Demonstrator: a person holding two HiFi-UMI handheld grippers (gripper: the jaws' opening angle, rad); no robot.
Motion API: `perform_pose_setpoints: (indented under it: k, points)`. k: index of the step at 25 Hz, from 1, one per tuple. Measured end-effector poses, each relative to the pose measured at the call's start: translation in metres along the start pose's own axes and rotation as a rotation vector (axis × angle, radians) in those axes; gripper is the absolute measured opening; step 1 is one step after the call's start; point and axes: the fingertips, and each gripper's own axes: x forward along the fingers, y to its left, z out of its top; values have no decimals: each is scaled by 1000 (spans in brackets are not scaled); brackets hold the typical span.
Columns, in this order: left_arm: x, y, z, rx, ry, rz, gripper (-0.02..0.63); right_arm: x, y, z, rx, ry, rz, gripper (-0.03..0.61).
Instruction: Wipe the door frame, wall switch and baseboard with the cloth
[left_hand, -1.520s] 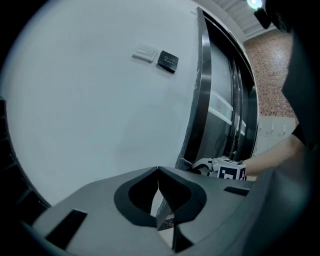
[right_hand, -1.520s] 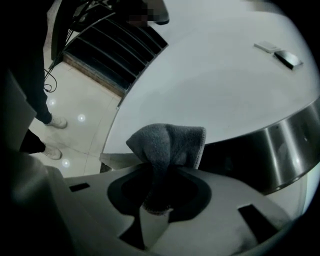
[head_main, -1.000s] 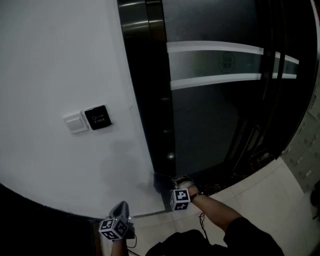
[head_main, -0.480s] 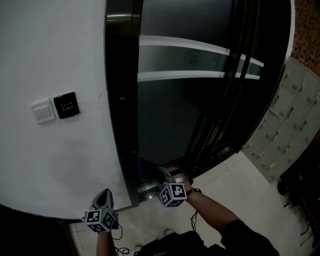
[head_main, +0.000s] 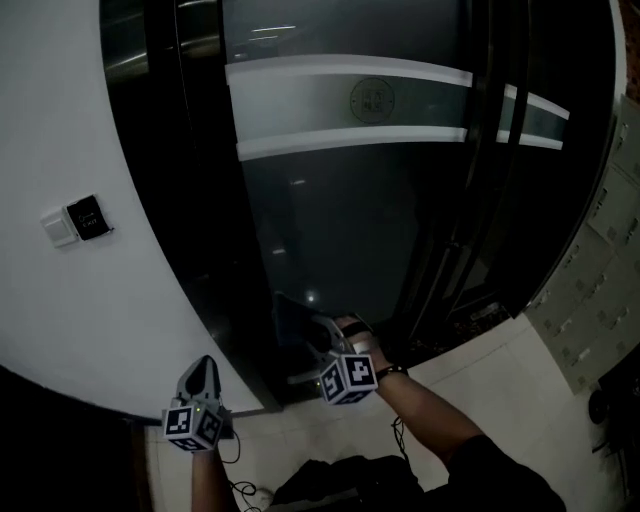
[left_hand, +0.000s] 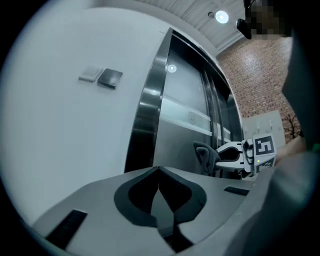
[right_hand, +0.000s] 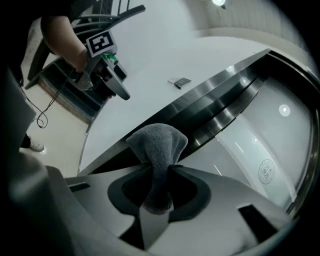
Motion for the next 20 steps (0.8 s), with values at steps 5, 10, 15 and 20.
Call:
perform_pose_setpoints:
  k: [5, 10, 15, 20]
  points:
    - [10, -48, 2, 36, 41, 173, -8, -15, -28, -27, -8, -138, 77, 94]
    - [25, -69, 3, 43, 60, 215, -8, 4, -49, -34, 18, -271, 130, 94]
    - [38, -36, 15, 35, 26, 310, -8, 40, -64, -5, -15, -379, 195, 94]
    - [57, -27, 19, 74, 5, 336, -8, 61, -88, -4, -32, -458, 233, 94]
